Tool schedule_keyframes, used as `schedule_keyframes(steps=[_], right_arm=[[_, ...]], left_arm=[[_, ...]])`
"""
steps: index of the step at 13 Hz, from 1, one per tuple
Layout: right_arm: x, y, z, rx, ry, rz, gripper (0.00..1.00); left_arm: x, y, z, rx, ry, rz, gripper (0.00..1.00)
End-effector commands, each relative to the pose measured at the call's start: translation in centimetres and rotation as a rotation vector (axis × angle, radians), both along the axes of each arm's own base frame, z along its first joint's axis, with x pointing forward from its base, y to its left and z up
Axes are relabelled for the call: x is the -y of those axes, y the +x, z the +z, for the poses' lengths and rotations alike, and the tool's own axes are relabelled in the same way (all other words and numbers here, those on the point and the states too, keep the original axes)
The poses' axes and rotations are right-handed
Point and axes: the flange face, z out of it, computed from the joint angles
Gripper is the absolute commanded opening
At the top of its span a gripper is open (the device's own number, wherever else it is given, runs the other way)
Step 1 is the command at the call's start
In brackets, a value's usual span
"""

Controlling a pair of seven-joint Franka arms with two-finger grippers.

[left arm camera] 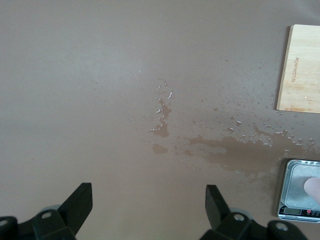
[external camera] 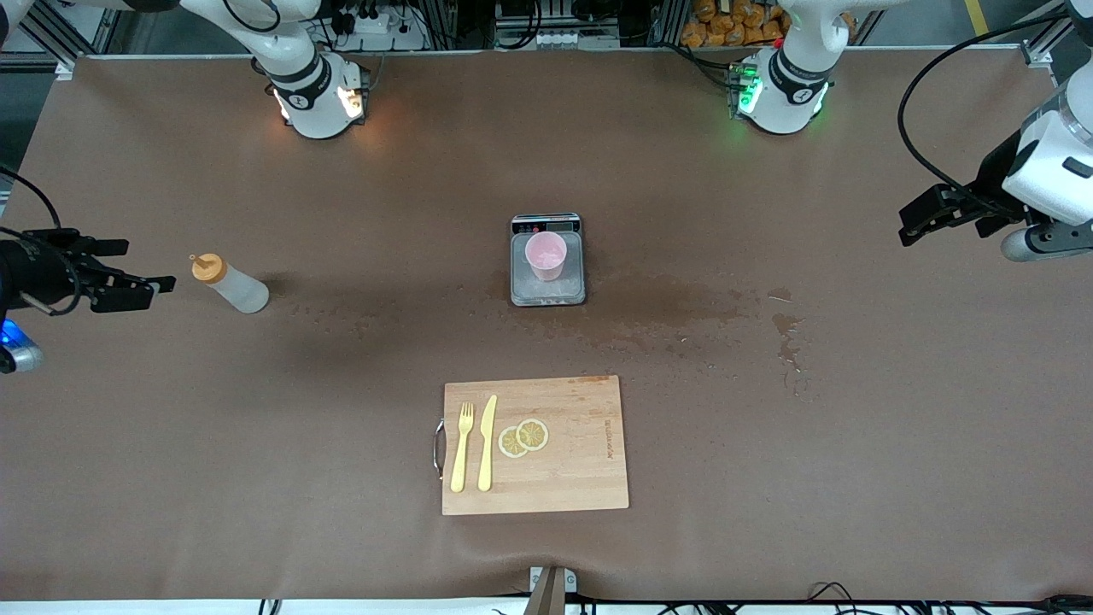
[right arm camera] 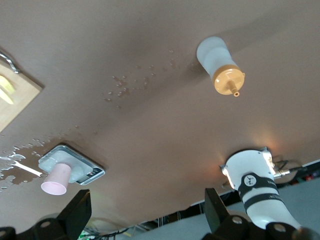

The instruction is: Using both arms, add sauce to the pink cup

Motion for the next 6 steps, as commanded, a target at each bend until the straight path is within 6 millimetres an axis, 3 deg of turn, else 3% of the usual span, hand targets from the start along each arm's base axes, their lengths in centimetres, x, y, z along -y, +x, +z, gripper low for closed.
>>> schedule_keyframes(steps=[1, 4, 6], right_arm=[[-2.2, -1.5, 1.9, 0.049, -0.03, 0.043, 1.0], [-2.5, -3.0, 4.0, 0.15, -0.01, 0.183, 1.0], [-4.3, -4.6, 5.6, 0.254, -0.051, 0.251, 1.0]], left_arm=[[-0.3, -0.4, 0.4, -0.002, 0.007, -0.015, 1.0], [-0.4, -0.4, 0.5, -0.001, 0.007, -0.015, 1.0], [-0.4, -0.4, 0.5, -0.001, 0.007, -0.015, 1.0]])
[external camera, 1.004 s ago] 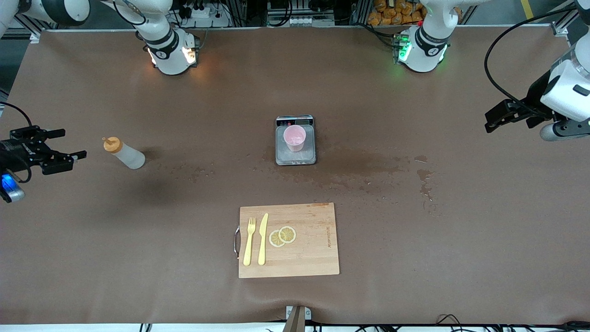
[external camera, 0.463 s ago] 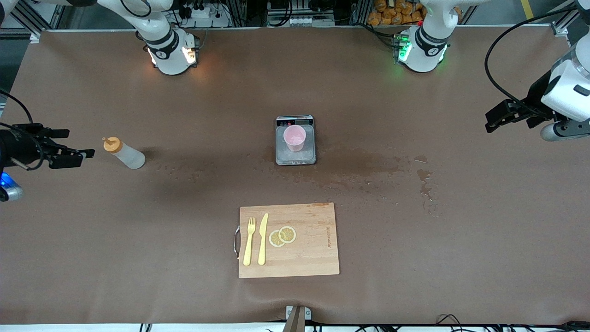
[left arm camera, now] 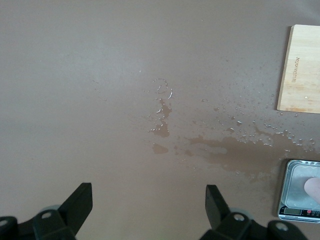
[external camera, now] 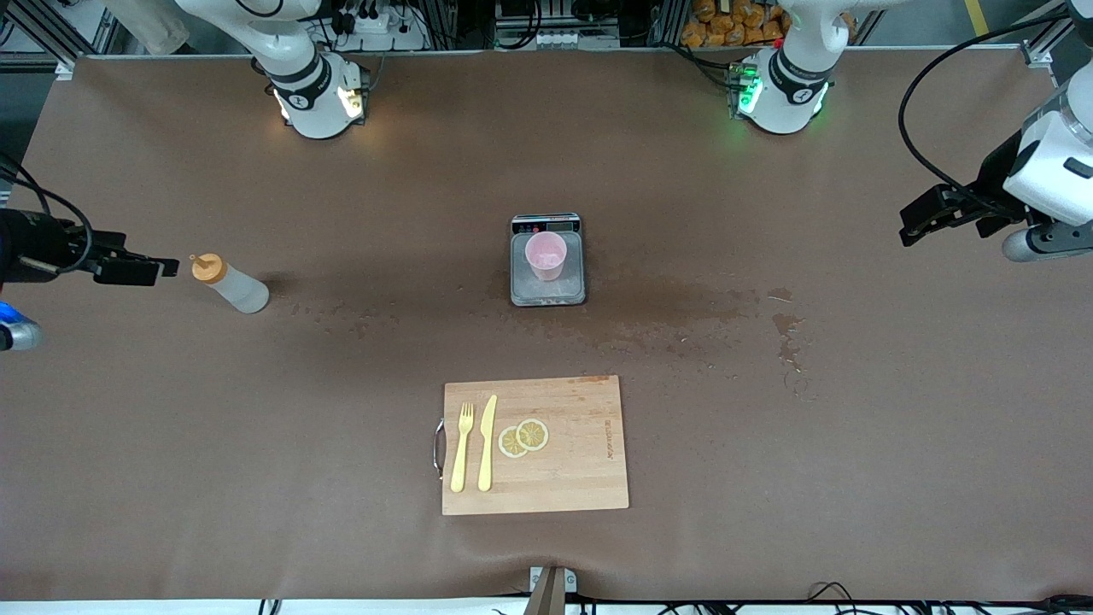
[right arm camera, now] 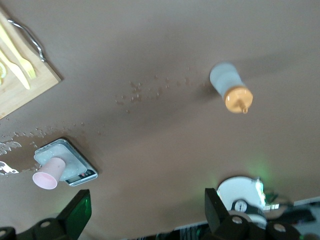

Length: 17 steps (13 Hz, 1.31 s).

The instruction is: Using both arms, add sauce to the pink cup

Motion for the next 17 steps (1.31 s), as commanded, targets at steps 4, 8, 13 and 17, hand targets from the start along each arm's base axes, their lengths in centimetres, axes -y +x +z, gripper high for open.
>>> schedule_keyframes(steps=[4, 8, 13, 17], right_arm=[[-1.3, -6.8, 1.5, 0.221, -0.025, 0.122, 1.0], [-0.5, -7.7, 2.6, 0.274, -0.048, 0.185, 1.0], [0.6, -6.4, 6.5, 0.352, -0.117, 0.18, 1.0], [0.8, -6.2, 8.2, 0.381, -0.212, 0.201, 1.0]], left_arm=[[-0.4, -0.8, 1.1, 0.008, 0.007, -0.029, 1.0], [-0.4, -0.8, 1.1, 0.008, 0.007, -0.029, 1.0], [-0.4, -1.2, 1.5, 0.013, 0.007, -0.029, 1.0], [-0.4, -1.2, 1.5, 0.008, 0.007, -0.038, 1.0]])
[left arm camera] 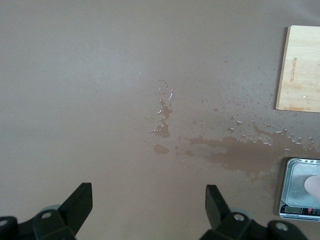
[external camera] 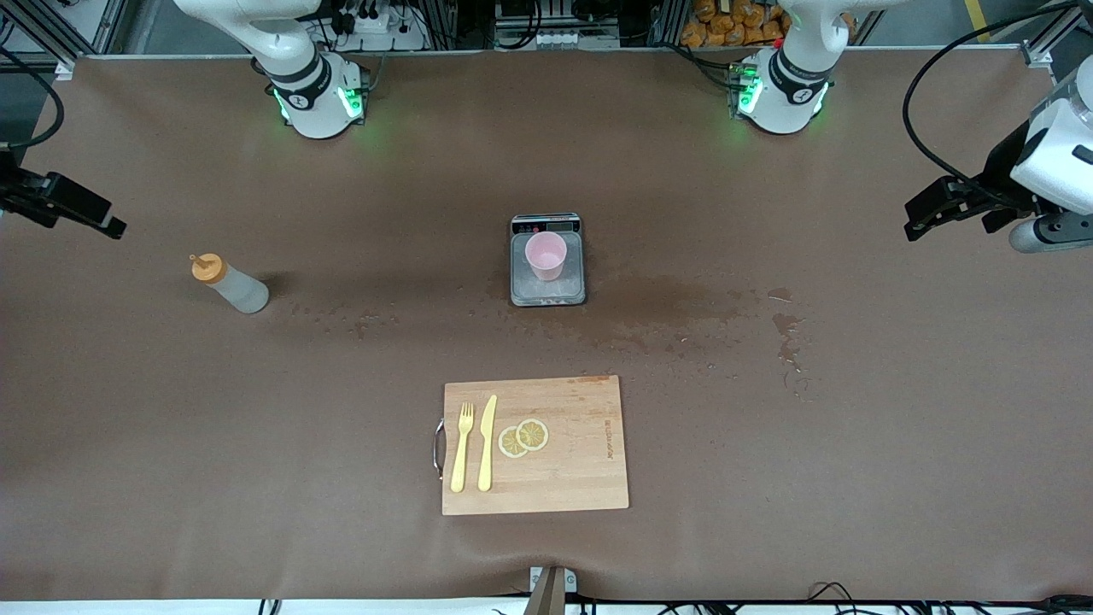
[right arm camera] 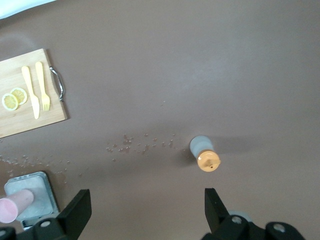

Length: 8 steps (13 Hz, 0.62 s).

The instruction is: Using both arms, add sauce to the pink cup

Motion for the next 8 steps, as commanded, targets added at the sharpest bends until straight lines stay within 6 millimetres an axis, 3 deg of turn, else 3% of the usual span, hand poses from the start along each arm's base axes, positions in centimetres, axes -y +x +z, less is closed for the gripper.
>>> schedule_keyframes(steps=[1, 8], right_arm=[[0.25, 0.28, 1.69, 0.029, -0.087, 0.016, 1.0], [-0.68, 0.75, 2.04, 0.072, -0.08, 0.024, 1.0]], left_arm=[[-0.26, -0.72, 0.59, -0.005, 0.006, -0.024, 1.0], [-0.43, -0.7, 0.66, -0.003, 0.006, -0.026, 1.0]])
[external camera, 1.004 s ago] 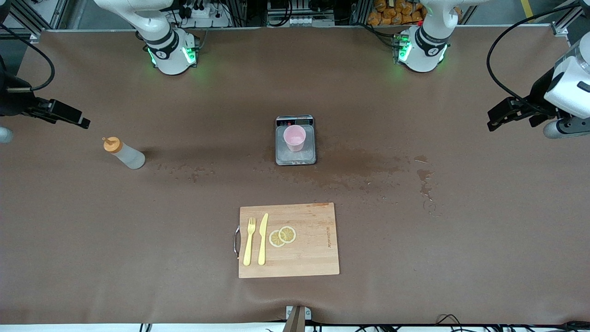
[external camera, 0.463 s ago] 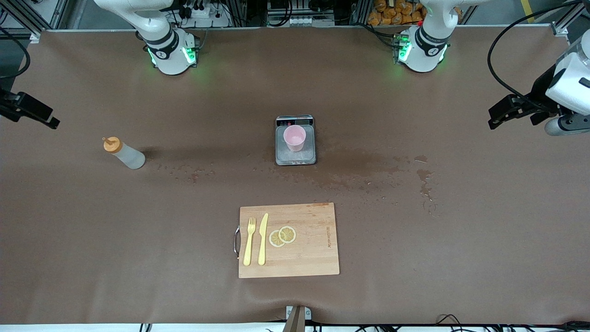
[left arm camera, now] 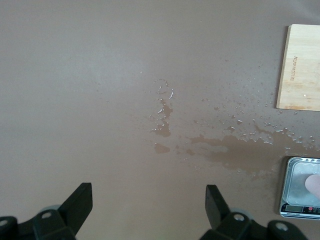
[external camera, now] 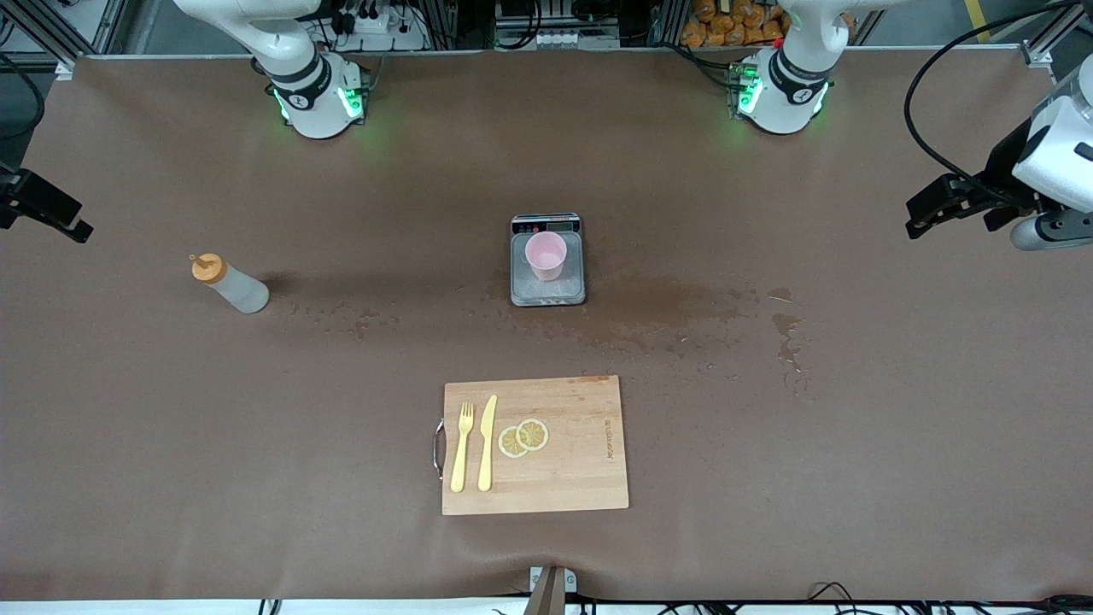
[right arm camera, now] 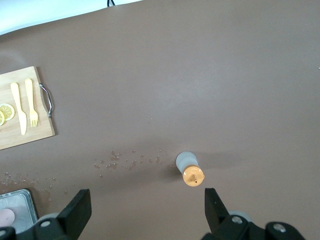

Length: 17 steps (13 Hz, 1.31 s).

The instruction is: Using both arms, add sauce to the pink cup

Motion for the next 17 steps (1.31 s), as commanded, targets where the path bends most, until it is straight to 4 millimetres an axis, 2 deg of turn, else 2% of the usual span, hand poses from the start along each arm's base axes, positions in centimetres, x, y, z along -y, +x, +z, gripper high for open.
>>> schedule_keyframes(steps=[1, 7, 10, 17], right_arm=[[-0.9, 0.3, 0.4, 0.009, -0.02, 0.02, 1.0], [-0.9, 0.3, 0.2, 0.006, -0.026, 0.021, 1.0], [-0.8, 0.3, 0.2, 0.006, -0.028, 0.02, 1.0], [-0.7, 0.4, 0.2, 0.005, -0.029, 0.019, 1.0]], left_arm=[[-0.3, -0.6, 0.6, -0.002, 0.005, -0.025, 1.0], [-0.1, -0.4, 0.8, 0.006, 0.02, -0.028, 1.0], [-0.3, -0.2, 2.1, 0.029, 0.016, -0.021, 1.0], [-0.4, -0.5, 2.3, 0.017, 0.018, -0.02, 1.0]])
